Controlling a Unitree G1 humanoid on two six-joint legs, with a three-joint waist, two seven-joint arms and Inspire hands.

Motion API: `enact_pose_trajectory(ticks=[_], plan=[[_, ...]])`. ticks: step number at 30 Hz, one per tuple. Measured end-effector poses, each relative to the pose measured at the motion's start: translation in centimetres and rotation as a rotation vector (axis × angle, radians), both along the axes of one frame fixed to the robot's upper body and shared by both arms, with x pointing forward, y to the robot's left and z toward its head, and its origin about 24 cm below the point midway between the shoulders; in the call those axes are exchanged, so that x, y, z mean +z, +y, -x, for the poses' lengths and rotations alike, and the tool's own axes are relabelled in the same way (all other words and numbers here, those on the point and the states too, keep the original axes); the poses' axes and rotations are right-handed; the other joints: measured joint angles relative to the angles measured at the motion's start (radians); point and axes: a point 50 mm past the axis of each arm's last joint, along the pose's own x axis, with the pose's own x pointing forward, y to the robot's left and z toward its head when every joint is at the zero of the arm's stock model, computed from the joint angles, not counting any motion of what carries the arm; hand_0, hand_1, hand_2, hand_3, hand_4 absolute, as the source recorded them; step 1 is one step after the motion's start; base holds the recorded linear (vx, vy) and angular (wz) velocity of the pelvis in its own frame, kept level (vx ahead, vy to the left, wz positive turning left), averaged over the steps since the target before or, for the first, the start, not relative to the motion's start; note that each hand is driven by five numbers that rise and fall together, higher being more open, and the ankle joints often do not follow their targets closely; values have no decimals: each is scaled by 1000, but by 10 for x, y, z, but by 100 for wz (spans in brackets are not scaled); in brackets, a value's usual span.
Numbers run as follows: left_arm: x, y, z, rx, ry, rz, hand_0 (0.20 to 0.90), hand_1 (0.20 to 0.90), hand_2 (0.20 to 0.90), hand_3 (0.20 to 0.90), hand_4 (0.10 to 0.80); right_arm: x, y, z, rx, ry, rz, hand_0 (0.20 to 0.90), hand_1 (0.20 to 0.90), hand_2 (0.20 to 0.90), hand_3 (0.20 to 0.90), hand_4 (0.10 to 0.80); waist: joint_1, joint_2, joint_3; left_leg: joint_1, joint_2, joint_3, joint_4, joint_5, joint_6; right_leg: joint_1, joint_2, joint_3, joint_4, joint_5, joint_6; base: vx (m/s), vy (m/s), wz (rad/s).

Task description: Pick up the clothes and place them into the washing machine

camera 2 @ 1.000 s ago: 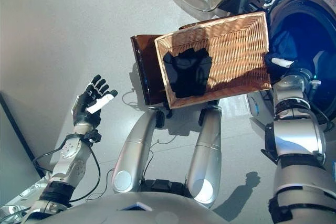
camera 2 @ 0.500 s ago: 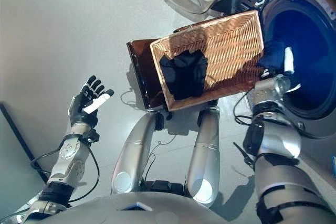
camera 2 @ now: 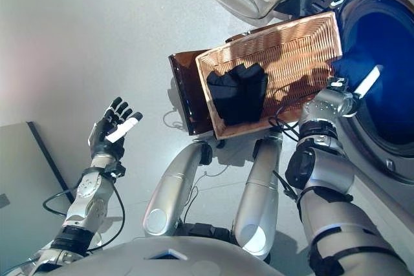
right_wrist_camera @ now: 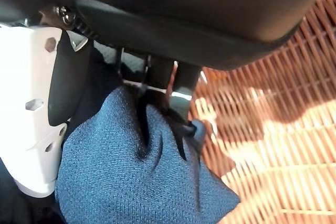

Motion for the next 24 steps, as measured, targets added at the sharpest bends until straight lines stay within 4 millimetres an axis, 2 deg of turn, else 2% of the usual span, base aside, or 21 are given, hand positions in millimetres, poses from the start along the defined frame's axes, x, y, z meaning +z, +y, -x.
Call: enact_pose_trajectory(ticks=[5,7,13,20,24], plan=[[-2,-7,0,-20,4,14,900,900,900,900,800,18,-18,4,-64,-23,14,200,200,200,200,300,2,14,-3,9,-2,-1,-22,13,-6,-4,0,0,0,-2,-3,9,-13,1],[-2,-7,0,-23,5,16,900,900,900,900,800,34,-31,7,-113,-56,35,200,200,200,200,300,1,14,-4,8,-2,0,-30,17,-9,-11,1,0,2,-4,-5,16,-18,0],[-1,-8,0,-22,3,17,900,900,900,900,800,63,-57,19,-204,-97,91,200,200,200,200,300,-3,15,-4,9,-1,-2,-37,20,-12,-18,2,0,15,-14,-12,3,-9,1],[2,-9,-1,-16,-16,25,900,900,900,900,800,94,-60,22,-255,-207,149,200,200,200,200,300,-13,14,-3,-41,0,-2,17,3,-20,-67,6,2,67,-34,-22,-5,-7,4],[4,-11,-2,-16,-23,32,900,900,900,900,800,97,-60,23,-275,-211,147,200,200,200,200,300,-14,13,-2,-71,3,-5,73,-22,-24,-89,10,3,108,-54,-24,-9,-10,3]])
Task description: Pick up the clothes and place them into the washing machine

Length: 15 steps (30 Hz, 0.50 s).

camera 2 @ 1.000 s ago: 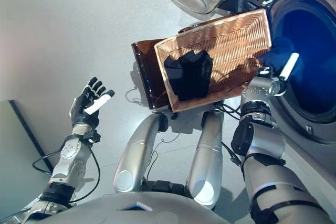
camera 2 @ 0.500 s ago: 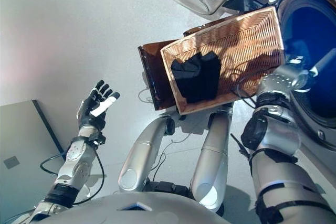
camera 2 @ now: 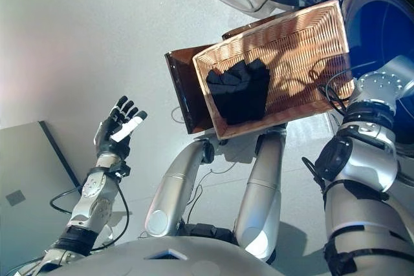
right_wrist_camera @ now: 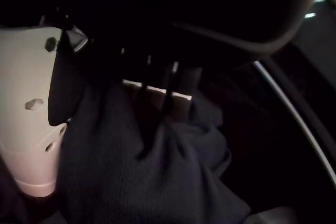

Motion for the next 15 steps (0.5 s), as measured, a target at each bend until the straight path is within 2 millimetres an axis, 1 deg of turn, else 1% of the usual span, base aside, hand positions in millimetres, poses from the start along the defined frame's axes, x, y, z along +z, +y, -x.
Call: enact_pose_trajectory(ticks=[1,2,3,5,6,13,15], plan=[[0,1,0,4,-3,-1,900,900,900,900,800,1,0,0,-2,0,-7,200,200,200,200,300,-2,-1,1,-12,2,0,25,-12,-1,-10,1,1,19,-10,-4,0,0,0],[1,1,0,9,-3,-1,900,900,900,900,800,2,0,0,-4,-1,-11,200,200,200,200,300,-4,-1,1,-21,3,0,37,-18,-1,-17,1,1,30,-13,-1,0,0,0],[1,2,0,19,-2,-3,900,900,900,900,800,5,1,-1,-4,-8,-13,200,200,200,200,300,-10,-1,1,-40,11,1,59,-29,0,-31,3,2,46,-26,-8,0,0,0],[1,2,1,20,-2,-2,900,900,900,900,800,7,1,-1,-7,-17,-10,200,200,200,200,300,-13,-1,1,-59,15,1,82,-38,0,-46,9,5,57,-28,-9,-5,-6,-2],[1,2,1,20,-1,-2,900,900,900,900,800,9,1,0,-17,-25,0,200,200,200,200,300,-15,-2,2,-67,15,1,92,-41,0,-53,10,7,64,-29,-10,-7,0,-4],[2,2,0,27,-11,-4,900,900,900,900,800,10,0,1,-26,-26,2,200,200,200,200,300,-19,-3,4,-70,17,6,110,-56,4,-55,20,21,67,-31,-10,-8,10,-7],[2,3,0,29,-14,-4,900,900,900,900,800,9,1,1,-28,-18,-11,900,900,900,900,800,-20,-3,4,-70,17,7,113,-59,5,-55,20,22,68,-27,-3,-5,6,-2]])
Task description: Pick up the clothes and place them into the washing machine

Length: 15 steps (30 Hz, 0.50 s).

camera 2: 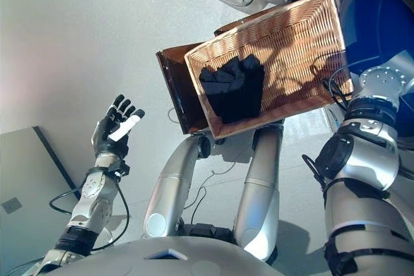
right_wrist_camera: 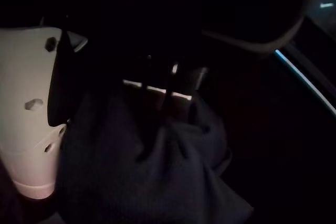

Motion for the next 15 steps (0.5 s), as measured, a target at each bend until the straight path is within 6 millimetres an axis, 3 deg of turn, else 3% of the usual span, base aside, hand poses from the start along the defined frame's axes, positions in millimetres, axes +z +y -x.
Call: enact_pose_trajectory(ticks=[9,15], plan=[[0,0,0,5,1,-1,900,900,900,900,800,-2,0,0,-1,15,-10,900,900,900,900,800,-1,-1,0,1,0,3,2,-2,2,2,0,3,-2,3,5,0,0,0],[0,3,0,22,6,-7,900,900,900,900,800,-8,-7,1,-20,123,-137,900,900,900,900,800,-5,-2,1,9,0,4,1,-2,3,10,0,5,-8,9,14,0,6,-2]])
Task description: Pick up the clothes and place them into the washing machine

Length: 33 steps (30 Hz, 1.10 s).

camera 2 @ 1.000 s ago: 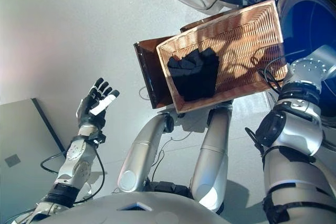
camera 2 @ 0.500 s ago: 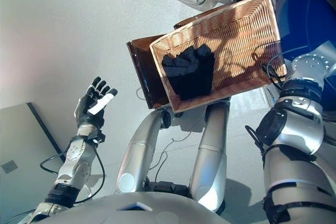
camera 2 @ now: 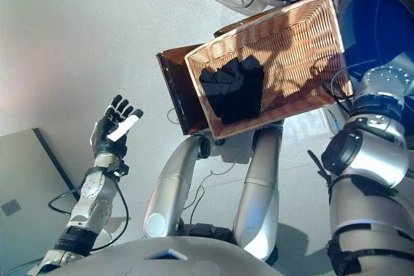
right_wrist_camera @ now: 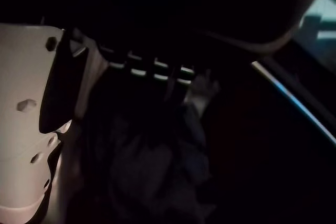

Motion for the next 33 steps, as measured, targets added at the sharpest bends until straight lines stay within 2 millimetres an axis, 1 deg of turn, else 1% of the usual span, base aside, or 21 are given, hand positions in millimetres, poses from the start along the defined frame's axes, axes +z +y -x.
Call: enact_pose_trajectory(ticks=[4,9,18,24,33], plan=[[0,0,1,2,2,0,900,900,900,900,800,-1,0,-2,21,41,-53,900,900,900,900,800,-7,-4,-2,0,0,0,-1,0,0,1,0,0,-3,2,3,0,0,0],[1,0,1,-1,-2,2,900,900,900,900,800,10,5,-8,56,34,-18,900,900,900,900,800,-17,-4,-3,0,1,1,-1,-1,2,3,0,0,-9,4,6,0,0,0],[1,0,1,4,0,17,900,900,900,900,800,11,6,-10,69,57,5,900,900,900,900,800,-15,-4,-3,0,1,1,2,-2,3,7,1,0,-11,6,9,0,0,0],[2,2,1,10,-4,16,900,900,900,900,800,5,7,-10,92,108,45,900,900,900,900,800,-15,-4,-4,1,1,-4,4,-2,4,13,1,-3,-13,6,9,0,0,0],[1,13,6,38,6,-6,900,900,900,900,800,-6,10,-12,123,153,78,900,900,900,900,800,-11,-7,-9,-5,0,-7,6,-4,7,19,-1,-12,-26,9,12,-4,16,0]])
